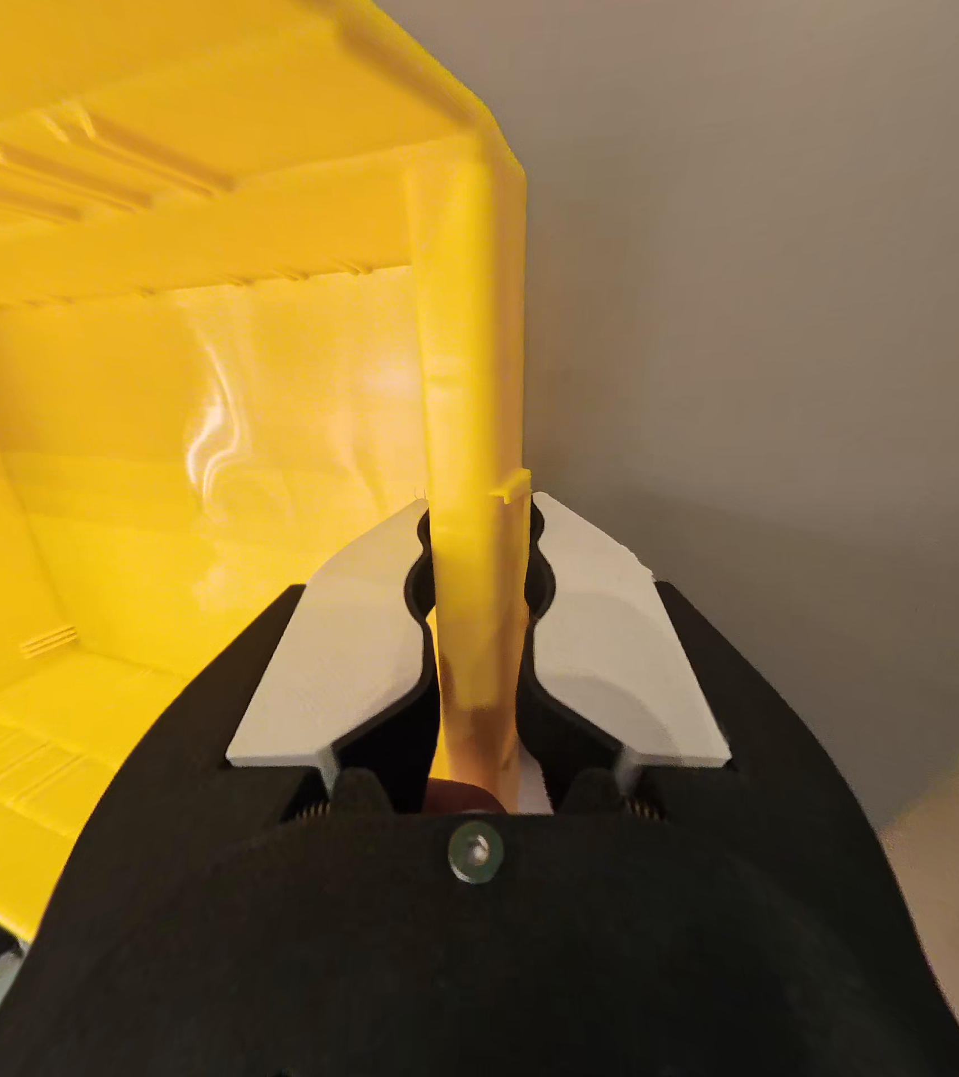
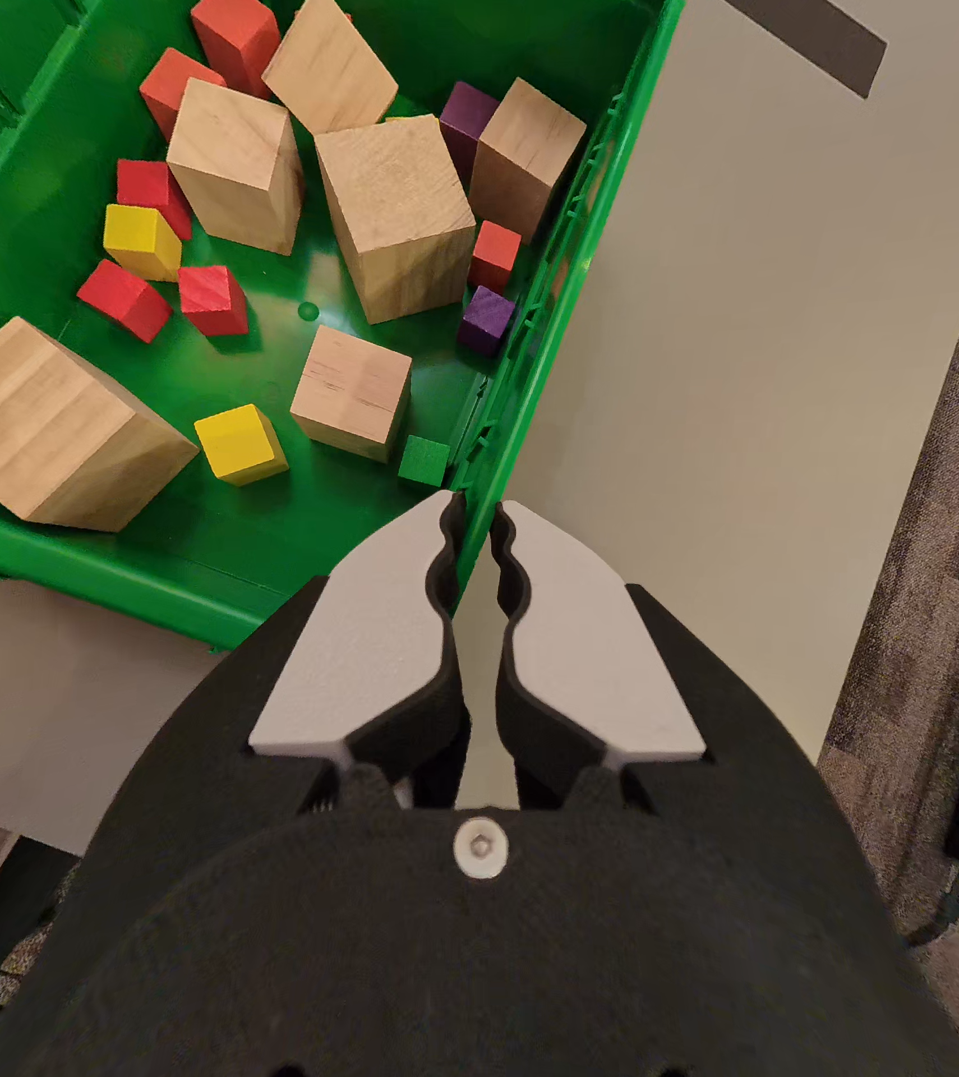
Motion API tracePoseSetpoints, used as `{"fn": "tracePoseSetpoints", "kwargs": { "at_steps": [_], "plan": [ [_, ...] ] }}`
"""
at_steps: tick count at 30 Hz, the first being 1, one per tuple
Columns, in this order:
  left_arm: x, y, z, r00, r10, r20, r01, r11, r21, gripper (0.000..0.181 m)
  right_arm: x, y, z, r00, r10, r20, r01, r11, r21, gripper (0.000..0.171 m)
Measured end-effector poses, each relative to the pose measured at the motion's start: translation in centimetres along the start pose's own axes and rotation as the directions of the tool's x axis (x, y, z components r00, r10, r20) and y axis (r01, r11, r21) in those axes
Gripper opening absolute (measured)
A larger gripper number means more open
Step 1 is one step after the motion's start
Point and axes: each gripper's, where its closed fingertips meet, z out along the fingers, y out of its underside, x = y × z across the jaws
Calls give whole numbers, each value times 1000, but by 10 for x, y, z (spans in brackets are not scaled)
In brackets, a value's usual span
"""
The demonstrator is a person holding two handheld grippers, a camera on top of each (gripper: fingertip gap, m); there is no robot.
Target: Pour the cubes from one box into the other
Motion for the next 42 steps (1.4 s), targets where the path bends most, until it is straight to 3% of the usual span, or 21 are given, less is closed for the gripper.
{"fn": "tracePoseSetpoints", "kwargs": {
  "at_steps": [9,24,42],
  "plan": [
    [-2,-43,9,996,90,2,-90,994,56,27,-6,31,-25,998,-60,31,61,998,-19,5],
    [-13,-187,44,908,416,-50,-399,895,199,27,11,119,-89,999,47,-21,-48,997,-60,3],
    [-127,-341,119,948,320,-2,-314,932,179,28,22,145,-108,995,76,-67,-80,995,-54,3]
  ]
}}
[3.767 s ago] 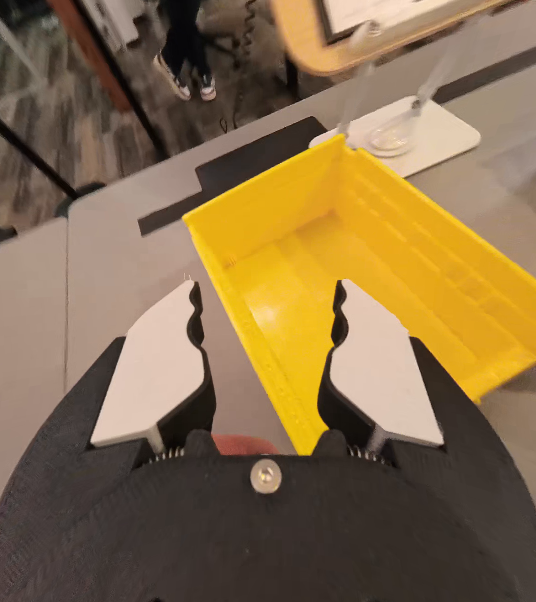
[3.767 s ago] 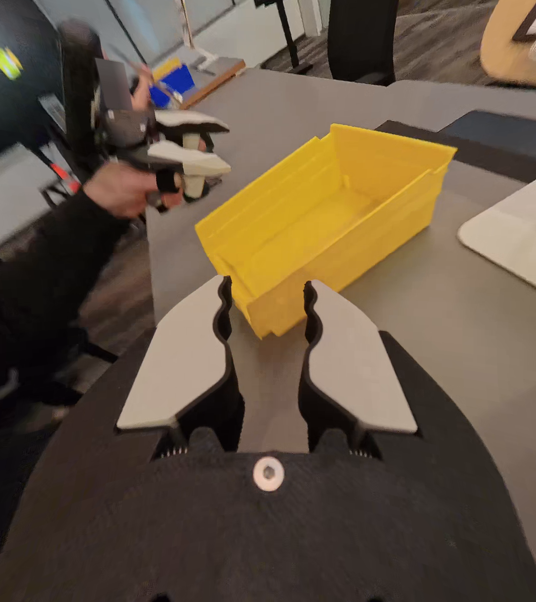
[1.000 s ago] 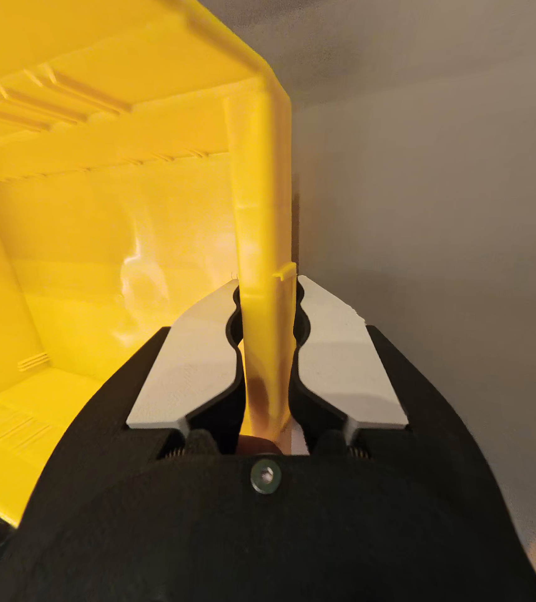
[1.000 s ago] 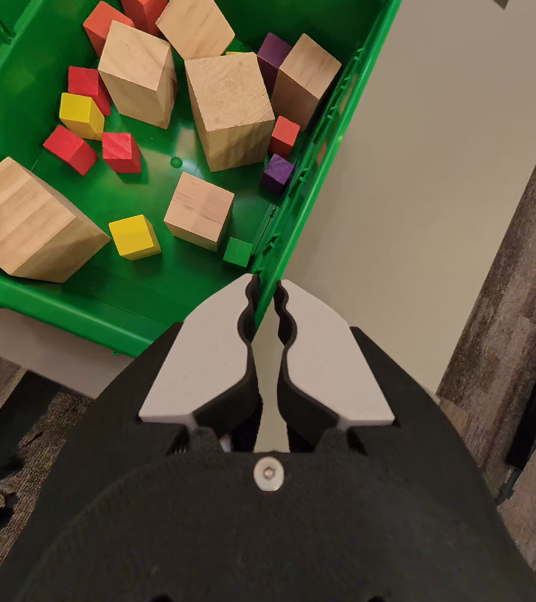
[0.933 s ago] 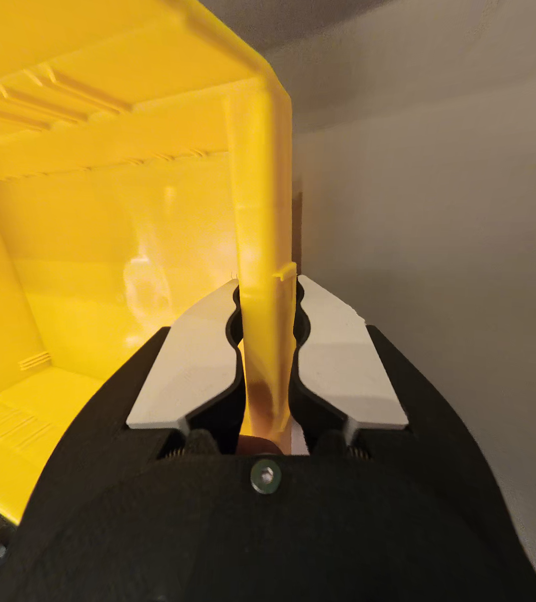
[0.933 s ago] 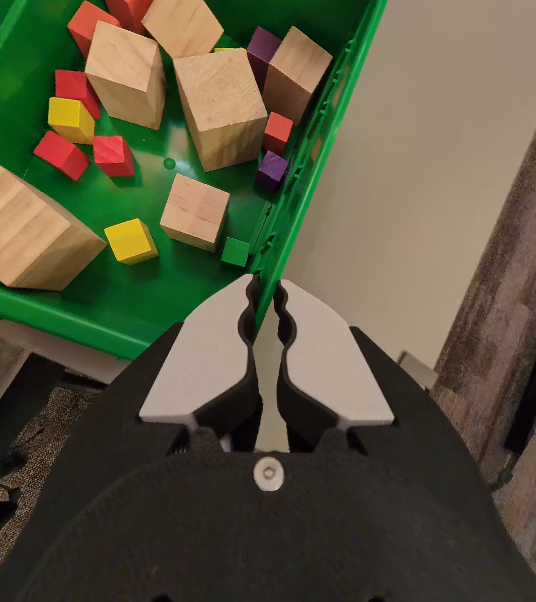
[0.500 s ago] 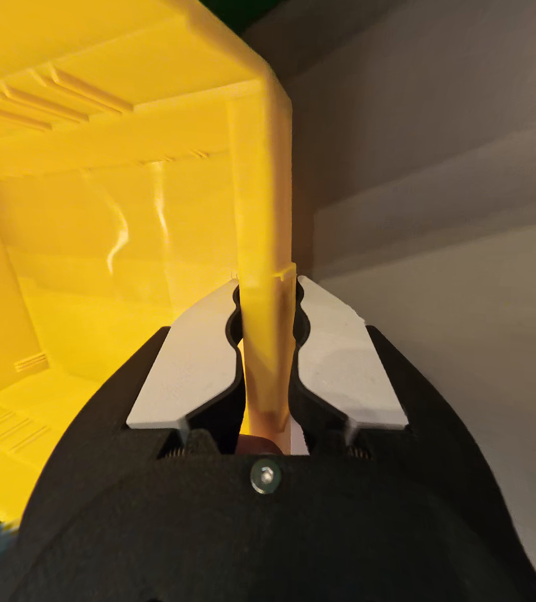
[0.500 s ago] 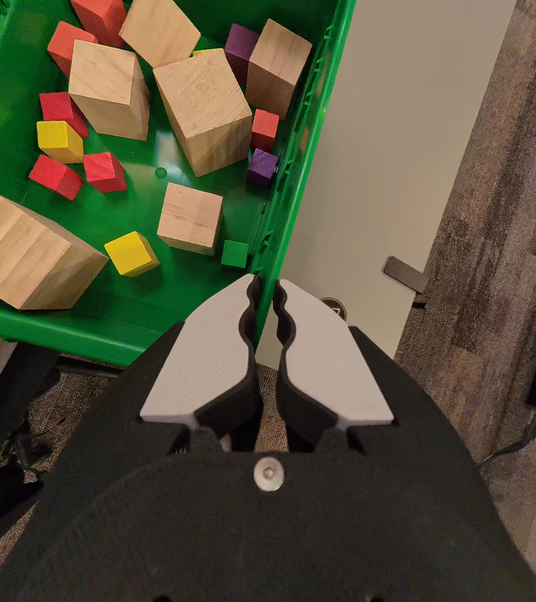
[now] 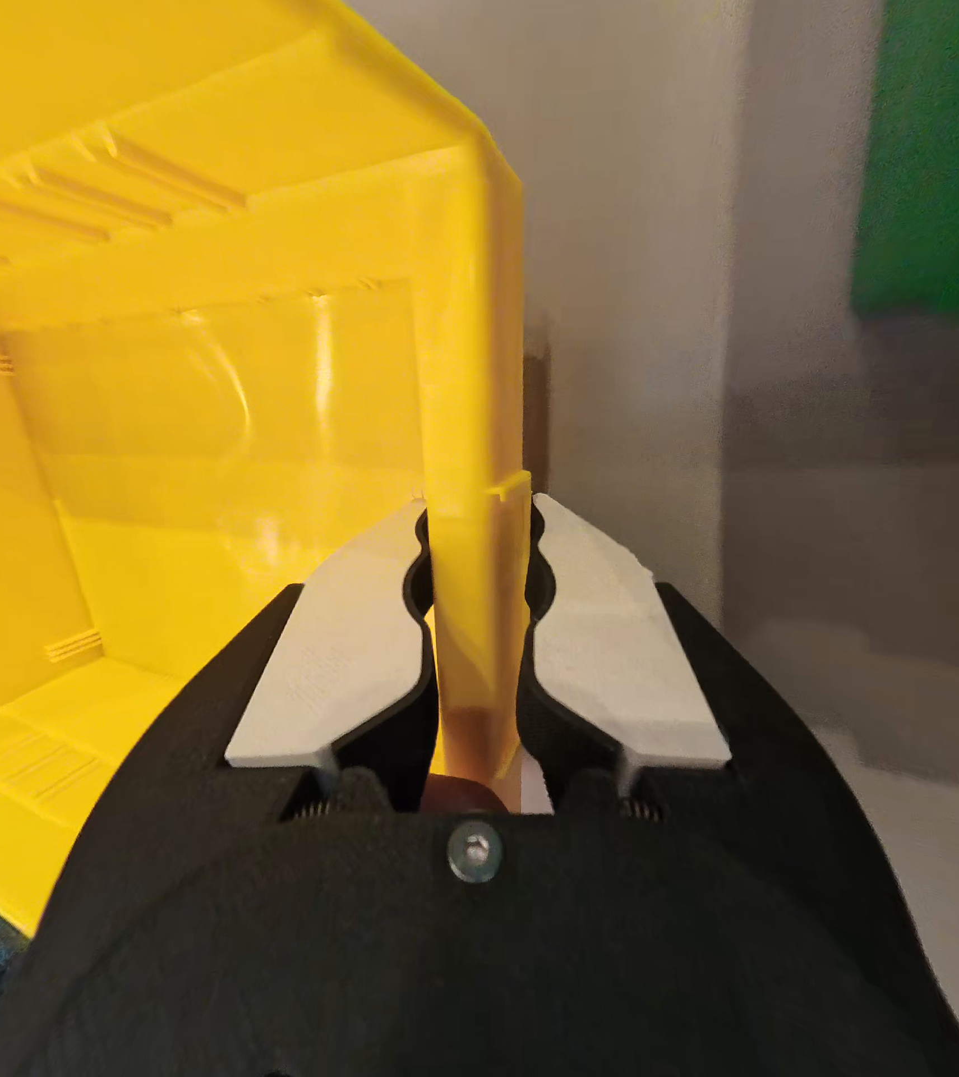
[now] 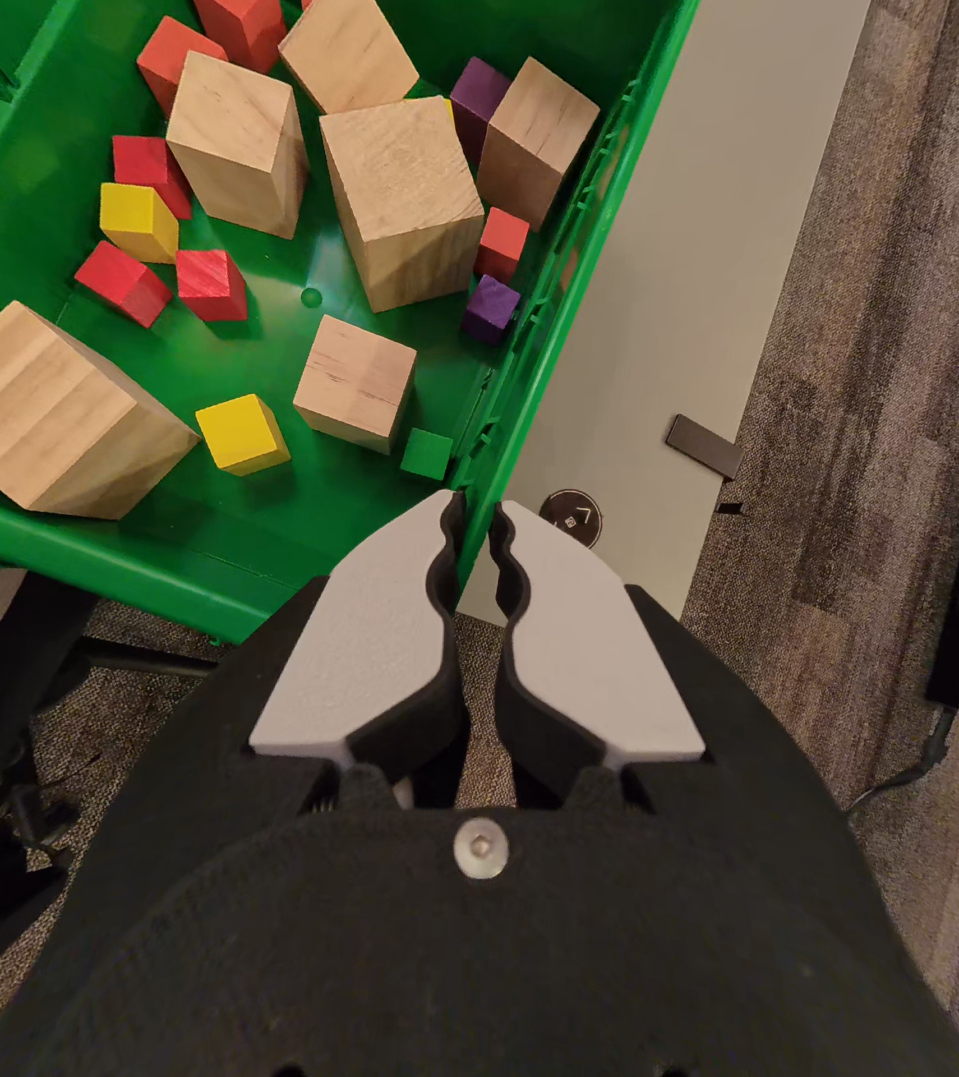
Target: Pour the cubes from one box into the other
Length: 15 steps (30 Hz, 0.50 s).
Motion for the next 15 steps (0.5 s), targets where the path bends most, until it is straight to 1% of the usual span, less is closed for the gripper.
{"fn": "tracePoseSetpoints", "kwargs": {
  "at_steps": [5,6,7,8,10,11,13,15],
  "plan": [
    [-2,-43,12,998,48,-33,-47,999,16,27,-5,0,-1,1000,-7,9,7,1000,-9,4],
    [-1,-48,13,996,78,-33,-77,997,7,28,-5,0,-1,1000,-6,13,6,1000,-9,4],
    [-1,-50,12,992,122,-27,-122,992,-16,32,-5,0,-1,1000,-5,17,5,1000,-8,4],
    [-5,-51,9,989,149,-1,-149,988,-25,46,-5,0,-1,1000,-3,22,3,1000,-6,4],
    [-15,-51,-3,993,118,28,-117,993,-22,68,-6,-2,0,1000,4,27,-4,1000,1,4],
    [-18,-48,-12,993,109,38,-109,994,-13,76,-6,-2,1,999,9,32,-9,1000,6,4],
    [-32,-43,-34,996,35,88,-39,999,37,81,-7,-5,2,999,12,42,-12,1000,19,4],
    [-37,-37,-66,993,-59,103,47,992,118,82,-9,-8,4,998,6,55,-8,1000,28,4]
  ]
}}
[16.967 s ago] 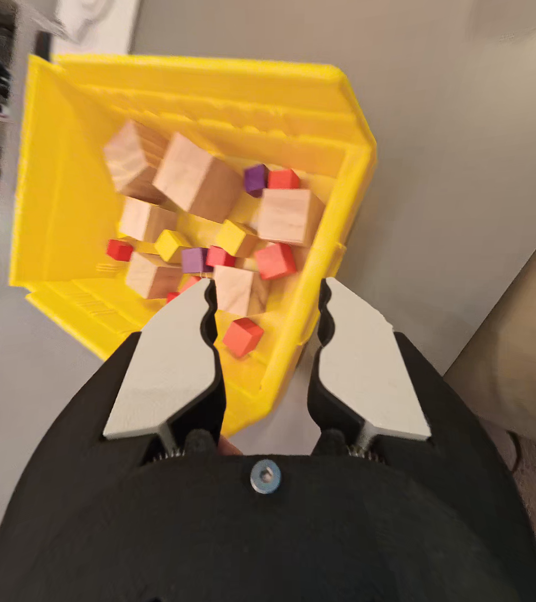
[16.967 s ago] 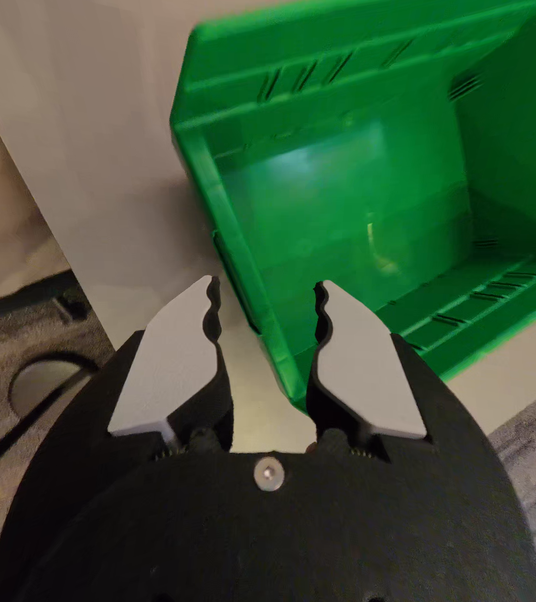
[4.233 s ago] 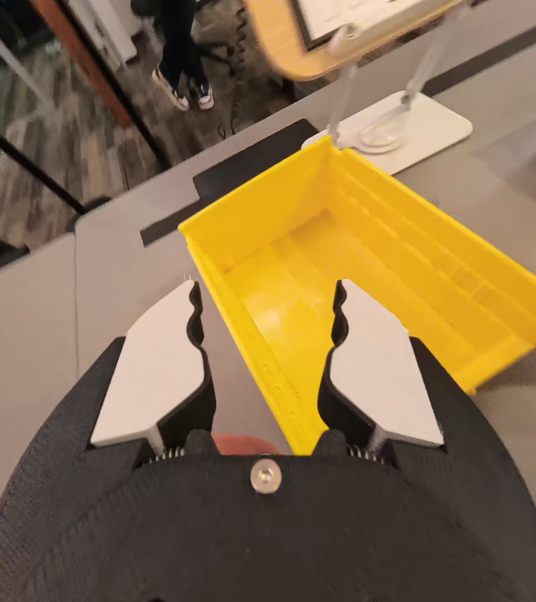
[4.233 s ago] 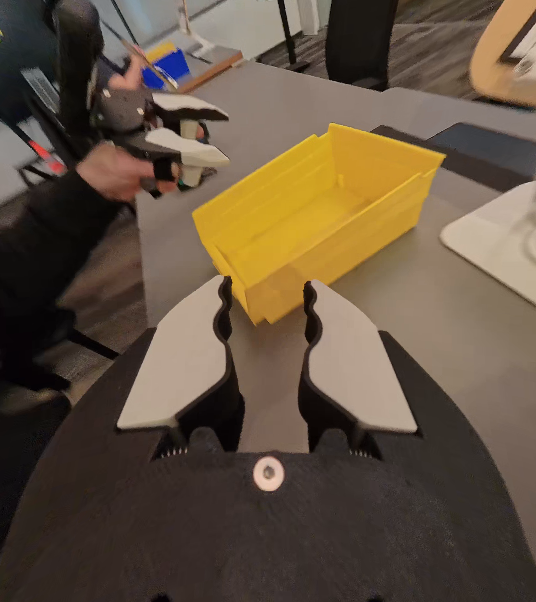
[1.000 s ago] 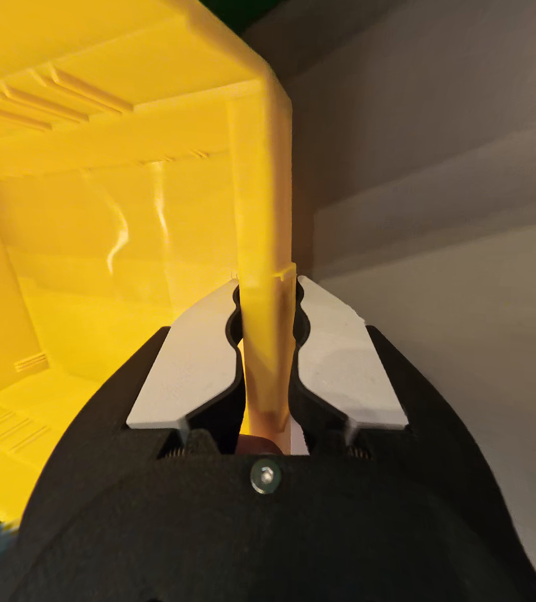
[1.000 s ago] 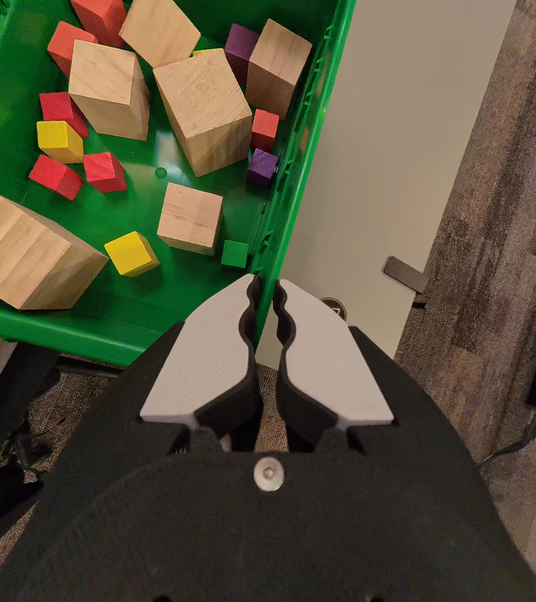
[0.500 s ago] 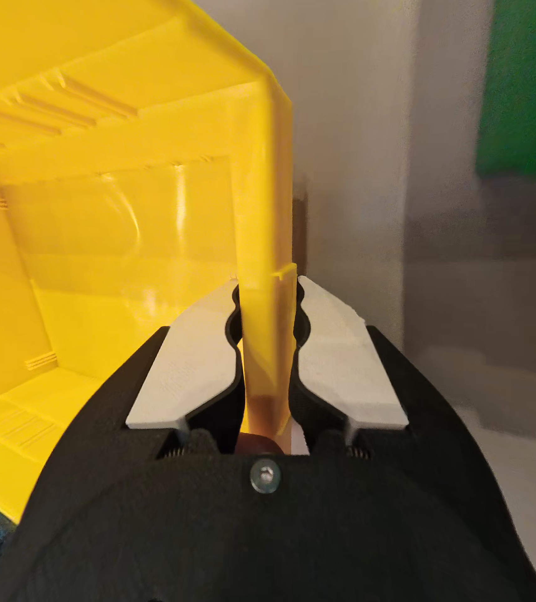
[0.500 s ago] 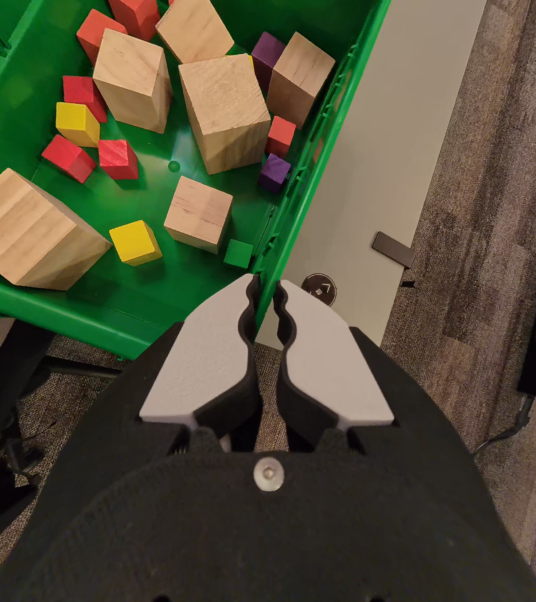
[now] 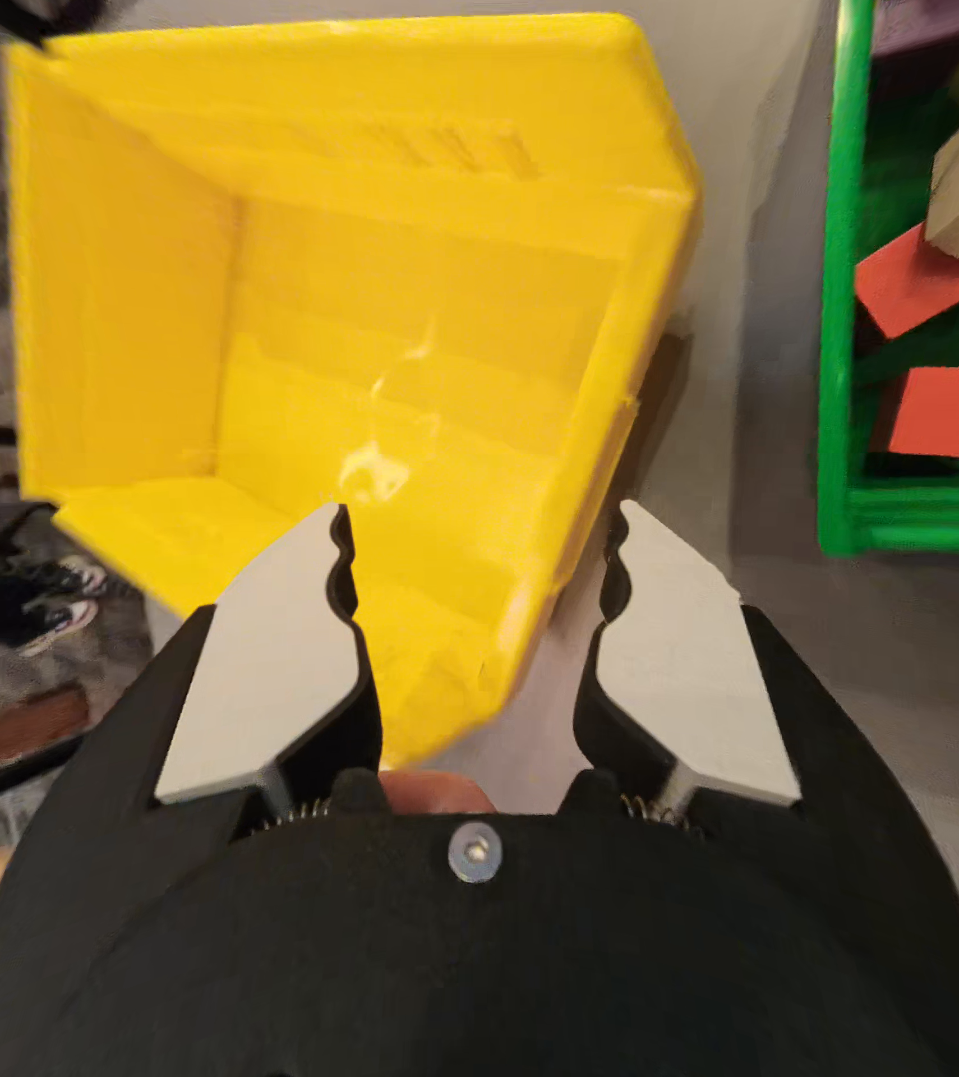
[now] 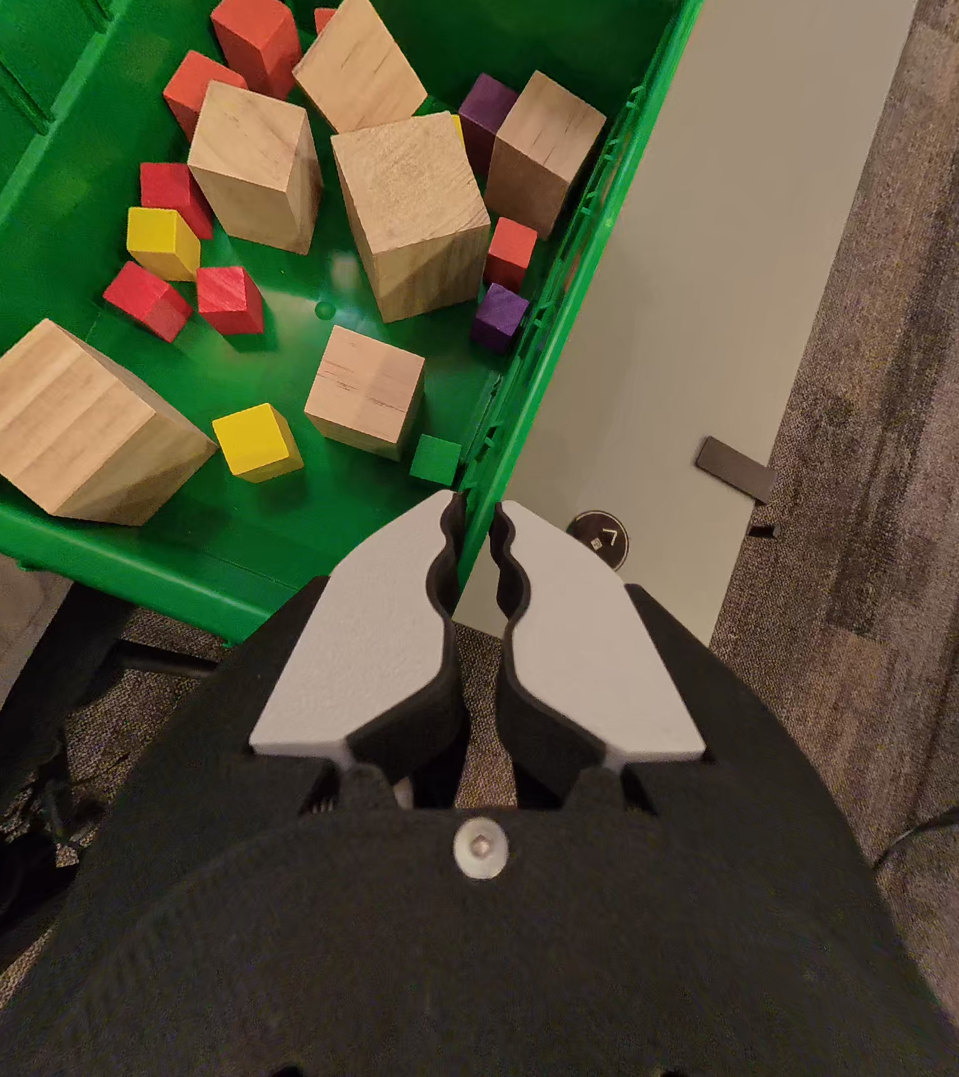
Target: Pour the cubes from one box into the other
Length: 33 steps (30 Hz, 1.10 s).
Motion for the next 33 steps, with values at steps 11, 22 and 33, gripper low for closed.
{"fn": "tracePoseSetpoints", "kwargs": {
  "at_steps": [11,22,33],
  "plan": [
    [123,62,-130,805,-523,-282,573,807,140,78,-64,-36,18,991,-94,92,92,996,21,4],
    [218,112,-155,473,-706,-527,856,510,85,68,-140,-72,33,976,-171,138,164,985,61,5],
    [227,181,-192,338,-849,-407,937,346,56,61,-221,-142,73,920,-304,248,276,951,140,5]
  ]
}}
